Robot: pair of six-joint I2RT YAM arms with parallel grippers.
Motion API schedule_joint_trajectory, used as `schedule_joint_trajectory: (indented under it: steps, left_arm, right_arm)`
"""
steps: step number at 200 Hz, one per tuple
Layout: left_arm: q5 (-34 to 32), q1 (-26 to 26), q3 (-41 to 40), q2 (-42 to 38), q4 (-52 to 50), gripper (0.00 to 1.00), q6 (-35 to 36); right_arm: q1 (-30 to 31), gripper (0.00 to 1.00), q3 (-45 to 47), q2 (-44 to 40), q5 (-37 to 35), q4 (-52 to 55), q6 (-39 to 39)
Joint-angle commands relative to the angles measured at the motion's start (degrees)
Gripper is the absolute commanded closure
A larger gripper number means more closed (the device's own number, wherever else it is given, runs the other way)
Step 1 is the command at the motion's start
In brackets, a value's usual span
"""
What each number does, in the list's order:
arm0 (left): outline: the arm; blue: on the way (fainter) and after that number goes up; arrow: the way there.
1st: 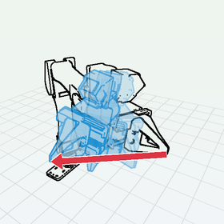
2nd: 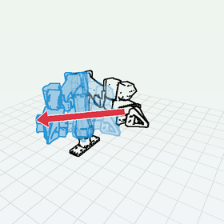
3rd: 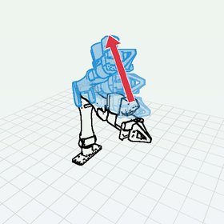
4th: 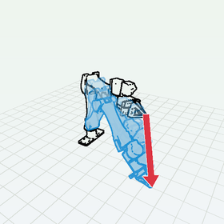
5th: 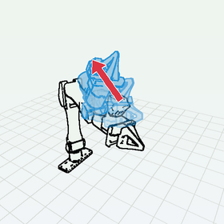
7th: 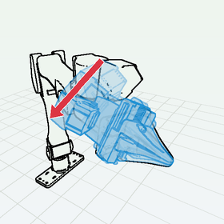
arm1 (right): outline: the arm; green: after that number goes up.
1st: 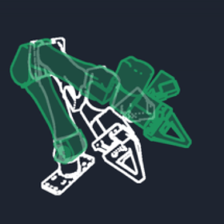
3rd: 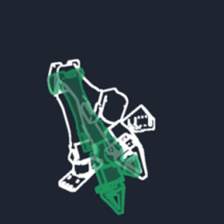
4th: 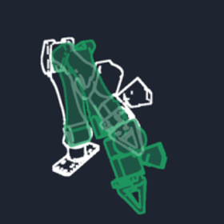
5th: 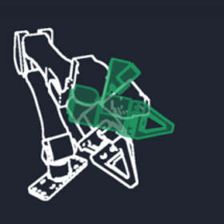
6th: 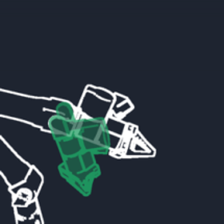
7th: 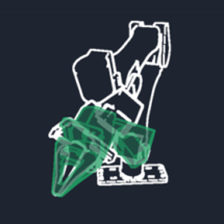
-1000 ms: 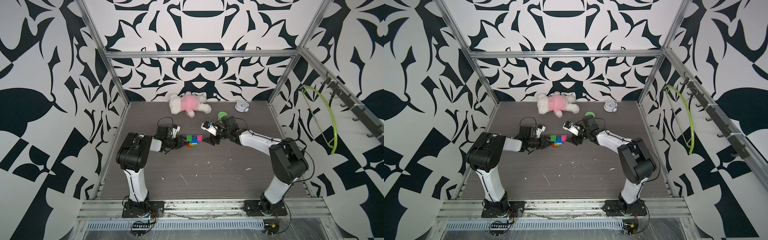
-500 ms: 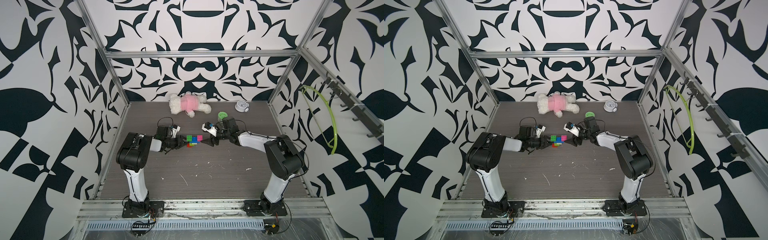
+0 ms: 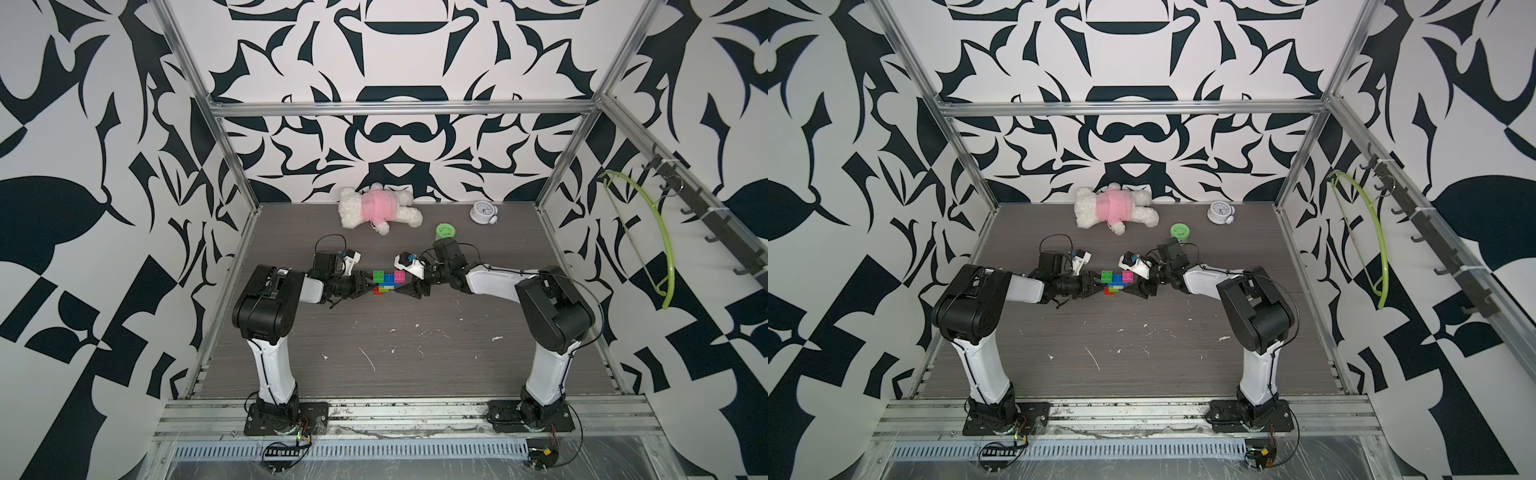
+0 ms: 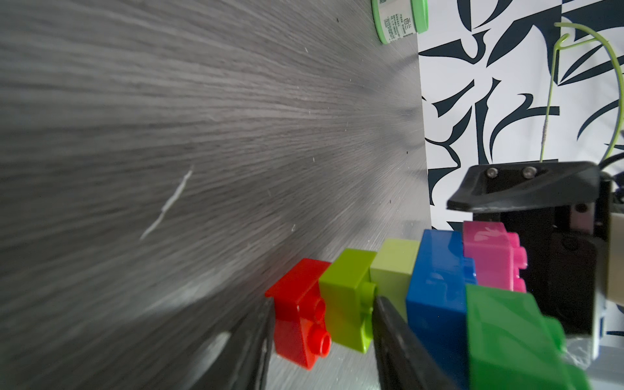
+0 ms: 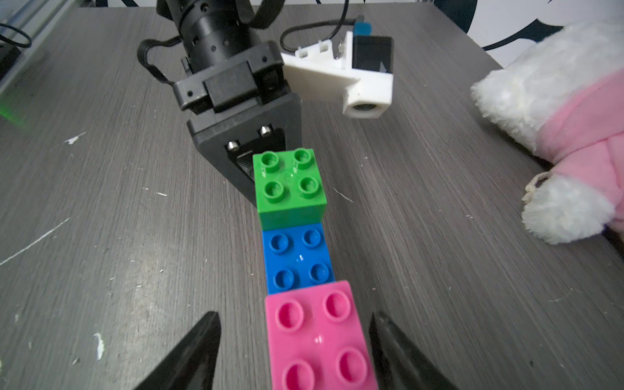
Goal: Assemble the letter y with lego
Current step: Pick up the lego brick from the center of the board.
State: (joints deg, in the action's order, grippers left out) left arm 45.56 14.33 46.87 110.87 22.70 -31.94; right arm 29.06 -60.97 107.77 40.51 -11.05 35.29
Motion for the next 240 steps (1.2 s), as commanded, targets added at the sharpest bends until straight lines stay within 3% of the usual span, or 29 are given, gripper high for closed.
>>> schedule_joint_trajectory:
  steps: [1, 200, 240]
  left_arm:
    - [-10.32, 0.17, -2.93, 5.41, -13.65, 0.49, 0.65]
    - [-10.23, 0.15, -2.88, 5.40, -13.74, 0.49, 0.65]
    - [-10.23, 0.10, -2.88, 5.39, -13.73, 0.49, 0.65]
  right_arm:
    - [0.82, 0.29, -2.64, 0.02, -0.52, -0.41, 1.13]
    - [1.77, 0.50, -6.70, 5.08, 1.60, -0.30, 1.27]
    - [1.79, 0.51, -7.28, 5.53, 2.07, -0.33, 1.26]
